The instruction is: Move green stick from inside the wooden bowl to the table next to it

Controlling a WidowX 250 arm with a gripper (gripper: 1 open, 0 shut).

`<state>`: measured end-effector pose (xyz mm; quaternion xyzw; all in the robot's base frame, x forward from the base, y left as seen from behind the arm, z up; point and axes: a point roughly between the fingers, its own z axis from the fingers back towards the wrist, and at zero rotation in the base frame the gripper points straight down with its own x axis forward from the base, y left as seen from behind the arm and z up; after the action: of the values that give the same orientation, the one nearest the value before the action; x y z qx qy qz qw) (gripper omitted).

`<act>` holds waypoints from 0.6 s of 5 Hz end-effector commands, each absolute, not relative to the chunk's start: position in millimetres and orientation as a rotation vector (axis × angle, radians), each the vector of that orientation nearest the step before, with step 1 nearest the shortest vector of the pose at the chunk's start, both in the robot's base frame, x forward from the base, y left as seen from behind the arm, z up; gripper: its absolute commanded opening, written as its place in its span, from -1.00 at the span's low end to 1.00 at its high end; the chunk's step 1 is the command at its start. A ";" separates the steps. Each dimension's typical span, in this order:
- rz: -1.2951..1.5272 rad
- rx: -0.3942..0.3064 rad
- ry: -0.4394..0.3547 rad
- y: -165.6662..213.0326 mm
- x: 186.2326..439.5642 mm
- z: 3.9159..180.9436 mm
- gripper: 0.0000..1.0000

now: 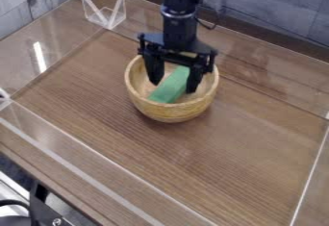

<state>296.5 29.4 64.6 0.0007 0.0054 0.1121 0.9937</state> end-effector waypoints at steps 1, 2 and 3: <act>0.265 0.004 -0.065 38.9 306.3 90.1 1.00; 0.276 0.003 -0.067 38.0 299.3 81.3 1.00; 0.281 0.006 -0.068 34.9 292.3 72.7 1.00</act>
<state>288.0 34.5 56.6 0.0024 -0.0054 0.1405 0.9901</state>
